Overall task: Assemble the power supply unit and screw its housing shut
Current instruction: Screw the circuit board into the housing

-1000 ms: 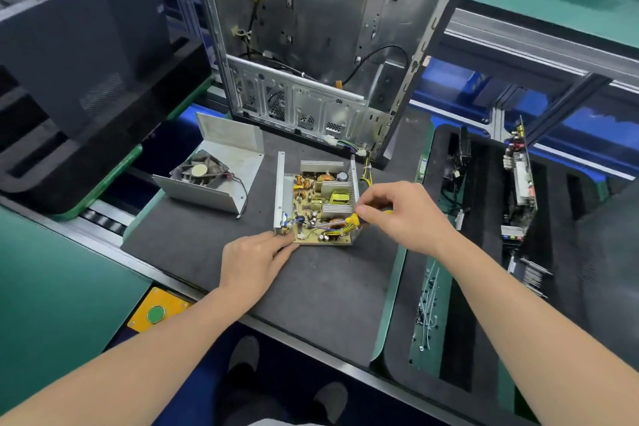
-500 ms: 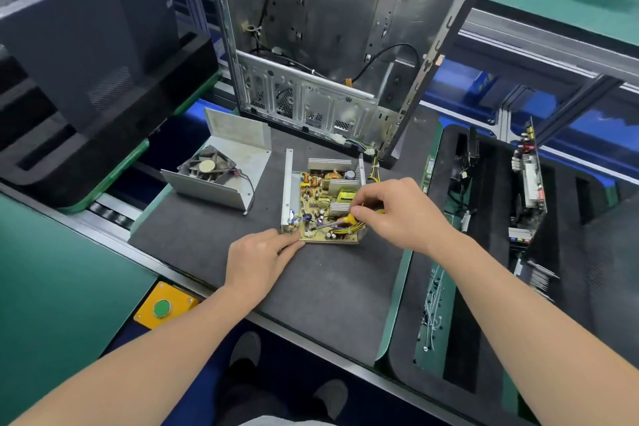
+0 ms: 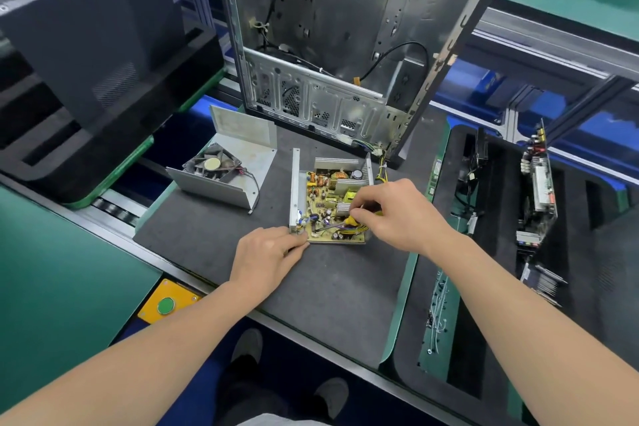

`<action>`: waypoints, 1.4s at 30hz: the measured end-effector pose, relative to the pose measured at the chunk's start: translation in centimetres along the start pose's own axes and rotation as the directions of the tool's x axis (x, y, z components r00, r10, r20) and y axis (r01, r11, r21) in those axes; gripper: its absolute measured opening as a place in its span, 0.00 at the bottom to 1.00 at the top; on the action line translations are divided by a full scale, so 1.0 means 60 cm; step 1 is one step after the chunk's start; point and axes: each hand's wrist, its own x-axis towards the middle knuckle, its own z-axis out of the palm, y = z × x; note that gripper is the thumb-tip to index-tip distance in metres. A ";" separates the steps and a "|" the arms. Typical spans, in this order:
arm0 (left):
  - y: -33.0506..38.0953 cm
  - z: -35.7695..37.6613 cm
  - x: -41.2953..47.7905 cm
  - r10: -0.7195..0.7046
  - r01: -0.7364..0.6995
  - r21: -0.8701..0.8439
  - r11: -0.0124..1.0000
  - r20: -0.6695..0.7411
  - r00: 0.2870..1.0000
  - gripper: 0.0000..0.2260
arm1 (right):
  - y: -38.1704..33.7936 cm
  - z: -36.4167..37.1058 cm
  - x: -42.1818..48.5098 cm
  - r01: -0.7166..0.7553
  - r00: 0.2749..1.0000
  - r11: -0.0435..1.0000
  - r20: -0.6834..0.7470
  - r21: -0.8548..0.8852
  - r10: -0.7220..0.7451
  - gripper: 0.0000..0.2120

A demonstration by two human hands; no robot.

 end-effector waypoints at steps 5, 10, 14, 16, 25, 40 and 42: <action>0.009 -0.013 0.001 0.004 -0.004 -0.021 1.000 -0.004 1.000 0.04 | -0.010 -0.001 0.005 0.011 1.000 1.000 0.021 -0.013 -0.010 0.07; 0.006 -0.063 0.002 0.067 -0.081 -0.237 0.968 -0.066 0.996 0.01 | -0.024 -0.009 0.013 0.065 0.997 0.997 0.054 -0.040 -0.063 0.07; 0.010 -0.101 0.057 0.091 -0.080 -0.257 0.963 0.030 0.995 0.13 | -0.041 -0.007 0.021 0.111 0.991 0.988 0.091 -0.109 -0.101 0.07; 0.015 -0.104 0.085 0.139 -0.107 -0.206 0.973 0.149 0.979 0.16 | -0.046 -0.005 0.024 0.128 0.989 0.978 0.098 -0.164 -0.113 0.07; 0.040 -0.071 0.115 0.118 -0.195 0.138 0.971 0.434 0.893 0.06 | -0.077 -0.001 0.030 0.229 0.967 0.925 0.180 -0.303 -0.180 0.08; 0.023 -0.068 0.127 0.177 -0.379 0.218 0.900 0.610 0.772 0.09 | -0.143 -0.003 0.033 0.347 0.924 0.771 0.337 -0.534 -0.182 0.06; 0.020 -0.069 0.131 0.190 -0.419 0.239 0.876 0.627 0.756 0.10 | -0.143 -0.002 0.032 0.337 0.927 0.776 0.331 -0.533 -0.175 0.06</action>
